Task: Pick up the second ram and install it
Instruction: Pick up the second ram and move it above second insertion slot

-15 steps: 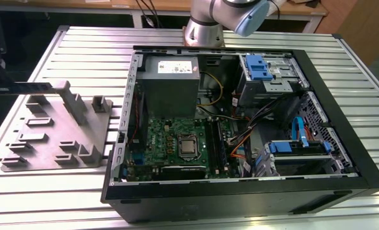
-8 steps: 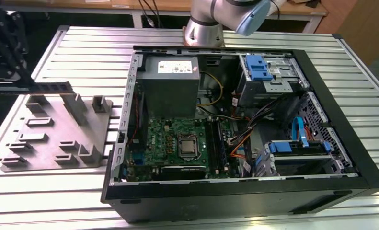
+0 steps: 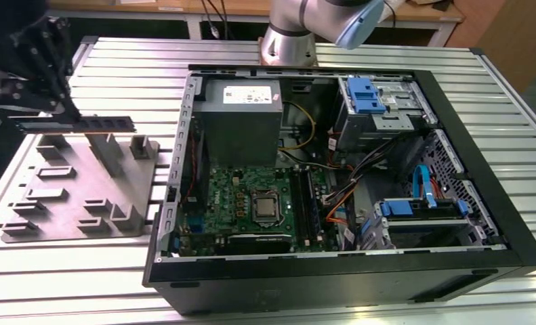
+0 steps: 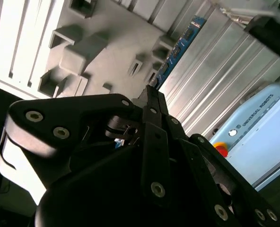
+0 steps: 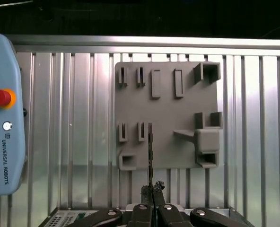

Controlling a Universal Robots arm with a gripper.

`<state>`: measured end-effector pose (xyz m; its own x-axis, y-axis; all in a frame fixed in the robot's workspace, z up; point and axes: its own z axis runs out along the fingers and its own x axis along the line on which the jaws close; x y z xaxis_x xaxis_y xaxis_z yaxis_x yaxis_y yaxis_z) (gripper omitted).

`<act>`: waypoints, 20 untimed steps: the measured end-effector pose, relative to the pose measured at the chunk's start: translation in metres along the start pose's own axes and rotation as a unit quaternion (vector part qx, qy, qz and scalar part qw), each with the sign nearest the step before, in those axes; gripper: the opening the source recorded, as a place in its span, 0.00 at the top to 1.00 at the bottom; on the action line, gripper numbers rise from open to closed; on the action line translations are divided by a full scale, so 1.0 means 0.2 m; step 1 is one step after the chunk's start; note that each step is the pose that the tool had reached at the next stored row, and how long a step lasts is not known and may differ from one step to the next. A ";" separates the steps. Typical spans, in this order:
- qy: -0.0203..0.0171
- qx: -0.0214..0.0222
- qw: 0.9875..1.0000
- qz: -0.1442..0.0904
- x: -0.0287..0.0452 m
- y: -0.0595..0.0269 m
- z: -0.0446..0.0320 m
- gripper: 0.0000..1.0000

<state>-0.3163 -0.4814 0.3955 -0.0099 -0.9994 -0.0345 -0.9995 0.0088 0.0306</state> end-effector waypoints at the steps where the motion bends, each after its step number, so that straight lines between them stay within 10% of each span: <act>1: 0.000 0.000 1.000 0.000 0.000 -0.022 -0.001 0.88; 20: 0.000 0.000 1.000 0.000 -0.004 -0.467 -0.012 0.88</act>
<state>-0.2229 -0.4814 0.3950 -0.0099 -0.9994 -0.0345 -0.9995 0.0088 0.0306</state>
